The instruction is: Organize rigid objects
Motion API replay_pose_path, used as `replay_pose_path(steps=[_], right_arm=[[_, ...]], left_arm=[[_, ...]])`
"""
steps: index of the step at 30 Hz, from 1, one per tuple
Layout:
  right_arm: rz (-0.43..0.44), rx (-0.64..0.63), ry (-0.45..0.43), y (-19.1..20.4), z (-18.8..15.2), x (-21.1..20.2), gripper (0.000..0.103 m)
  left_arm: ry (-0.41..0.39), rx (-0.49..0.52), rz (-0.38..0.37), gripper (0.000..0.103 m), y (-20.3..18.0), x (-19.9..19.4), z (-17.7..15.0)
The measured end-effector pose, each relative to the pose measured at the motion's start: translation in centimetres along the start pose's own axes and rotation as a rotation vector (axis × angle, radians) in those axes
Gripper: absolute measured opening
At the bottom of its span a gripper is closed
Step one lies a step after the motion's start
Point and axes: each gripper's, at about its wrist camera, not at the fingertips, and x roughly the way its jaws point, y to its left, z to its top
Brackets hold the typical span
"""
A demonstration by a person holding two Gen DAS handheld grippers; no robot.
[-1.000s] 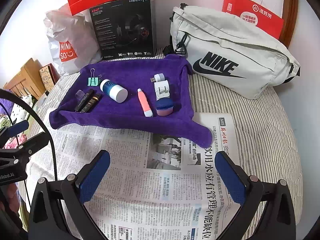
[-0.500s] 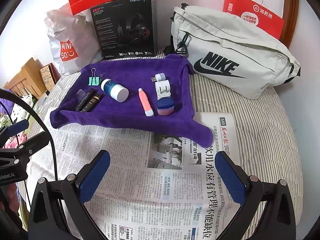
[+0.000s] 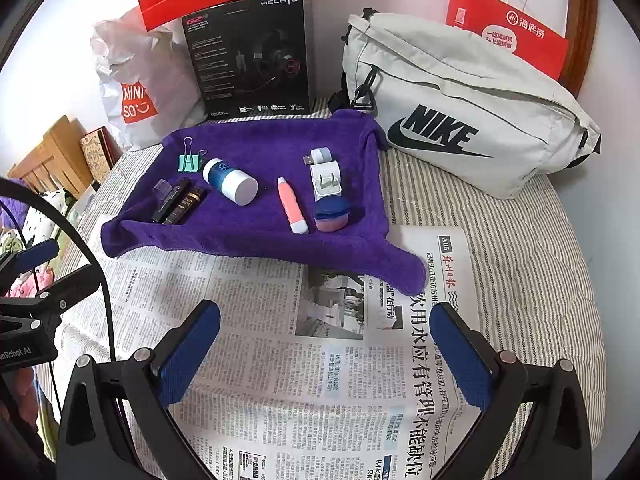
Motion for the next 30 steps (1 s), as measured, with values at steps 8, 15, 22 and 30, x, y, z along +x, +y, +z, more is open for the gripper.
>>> replay_pose_path(steps=[8,15,22,30], right_arm=[[0.006,0.001,-0.007,0.03,-0.01,-0.08,0.103],[0.003,0.002,-0.006,-0.05,-0.04,-0.23,0.103],[0.006,-0.004,-0.001,0.01,0.05,-0.08,0.103],[0.013,-0.004,-0.001,0.14,0.0,0.02,0.103]], left_arm=[[0.001,0.0,0.002,0.103,-0.06,0.04,0.05],[0.002,0.002,-0.004,0.103,0.07,0.04,0.11],[0.001,0.003,0.0,0.103,-0.04,0.04,0.12],[-0.004,0.006,-0.001,0.103,-0.44,0.03,0.26]])
